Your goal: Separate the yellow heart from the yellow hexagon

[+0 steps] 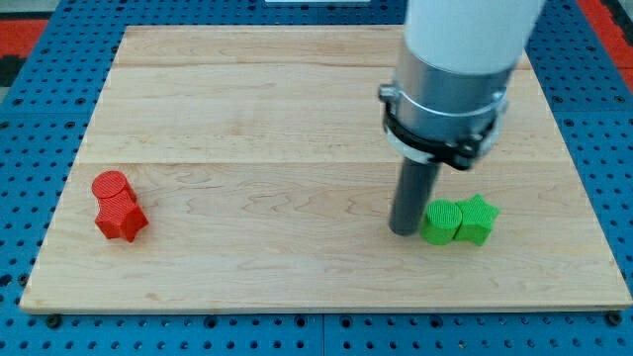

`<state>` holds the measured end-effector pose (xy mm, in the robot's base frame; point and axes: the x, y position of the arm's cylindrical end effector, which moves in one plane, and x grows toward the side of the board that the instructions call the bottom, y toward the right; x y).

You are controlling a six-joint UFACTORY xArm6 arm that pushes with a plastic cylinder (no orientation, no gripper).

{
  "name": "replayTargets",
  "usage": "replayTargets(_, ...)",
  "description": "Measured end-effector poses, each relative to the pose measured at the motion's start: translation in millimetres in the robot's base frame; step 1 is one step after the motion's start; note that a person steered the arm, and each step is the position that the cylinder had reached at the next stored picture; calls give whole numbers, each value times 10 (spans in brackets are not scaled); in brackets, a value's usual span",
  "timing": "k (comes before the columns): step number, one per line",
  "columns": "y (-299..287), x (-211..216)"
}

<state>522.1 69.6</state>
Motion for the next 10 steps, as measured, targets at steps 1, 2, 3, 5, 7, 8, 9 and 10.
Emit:
replayTargets(1,-417,-271)
replayTargets(2,-281,-609)
replayTargets(3,454,-747)
replayTargets(5,1633,-855)
replayTargets(7,1138,-961)
replayTargets(8,1130,-1288)
replayTargets(9,250,-1235)
replayTargets(10,-127,-1086)
